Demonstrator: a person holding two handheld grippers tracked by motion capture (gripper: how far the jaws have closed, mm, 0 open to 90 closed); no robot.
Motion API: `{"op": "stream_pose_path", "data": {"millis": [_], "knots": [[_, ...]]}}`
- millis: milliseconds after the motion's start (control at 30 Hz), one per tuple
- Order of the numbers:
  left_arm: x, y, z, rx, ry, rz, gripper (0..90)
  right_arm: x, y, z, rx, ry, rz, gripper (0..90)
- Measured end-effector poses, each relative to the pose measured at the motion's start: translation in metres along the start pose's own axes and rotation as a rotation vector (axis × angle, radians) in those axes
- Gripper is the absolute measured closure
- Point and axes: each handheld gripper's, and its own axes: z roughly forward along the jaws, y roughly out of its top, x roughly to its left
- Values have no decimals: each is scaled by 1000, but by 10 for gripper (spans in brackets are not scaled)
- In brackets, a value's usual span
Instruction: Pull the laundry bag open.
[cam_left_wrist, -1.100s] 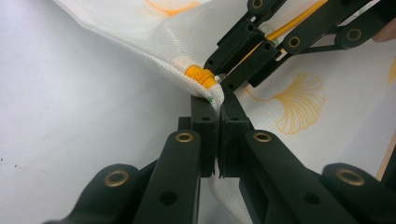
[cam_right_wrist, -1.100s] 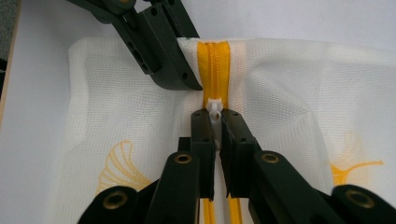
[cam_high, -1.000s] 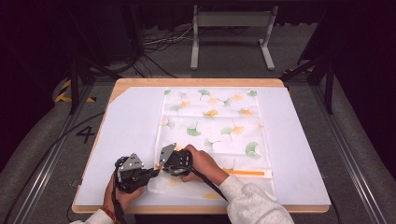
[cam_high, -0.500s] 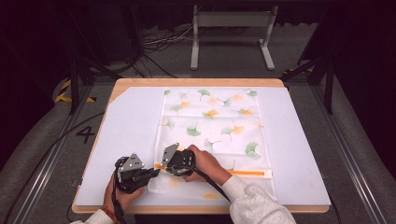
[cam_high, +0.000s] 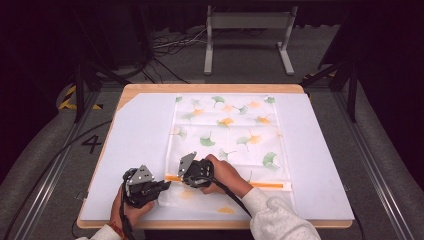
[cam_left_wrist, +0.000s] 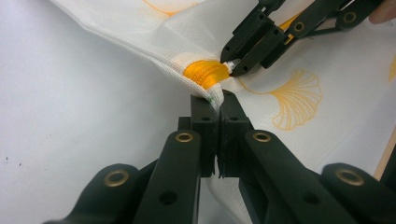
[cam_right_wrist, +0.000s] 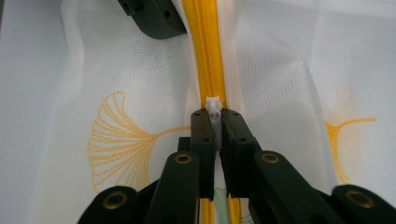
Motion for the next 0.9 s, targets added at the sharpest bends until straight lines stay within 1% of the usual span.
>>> {"op": "stream_pose_path", "data": {"millis": [233,267,367,400,467,500,533,600,667,767,900], "knots": [[-1,0,0,-1,3,6,872,0,-4,-3,0,0,-3,846],[-1,0,0,-1,2,-2,872,0,-4,-3,9,-4,-7,846],[-1,0,0,-2,1,1,872,0,-6,-5,13,-8,-7,846],[-1,0,0,1,-2,9,872,-1,-8,-6,8,2,-1,846],[-2,0,0,5,2,10,872,-1,-8,-7,8,3,1,846],[-1,0,0,1,-2,5,872,-1,-10,-7,19,-8,-7,846],[-1,0,0,2,0,7,872,-1,-10,-8,14,-8,-3,846],[-1,0,0,0,2,3,873,-1,-11,-9,21,-6,-9,846],[-1,0,0,2,3,10,873,-1,-13,-10,21,-10,4,846],[-1,0,0,-1,4,9,873,-2,-14,-10,21,-7,-2,846],[-2,0,0,2,4,10,873,-2,-16,-12,21,-10,8,846]]}}
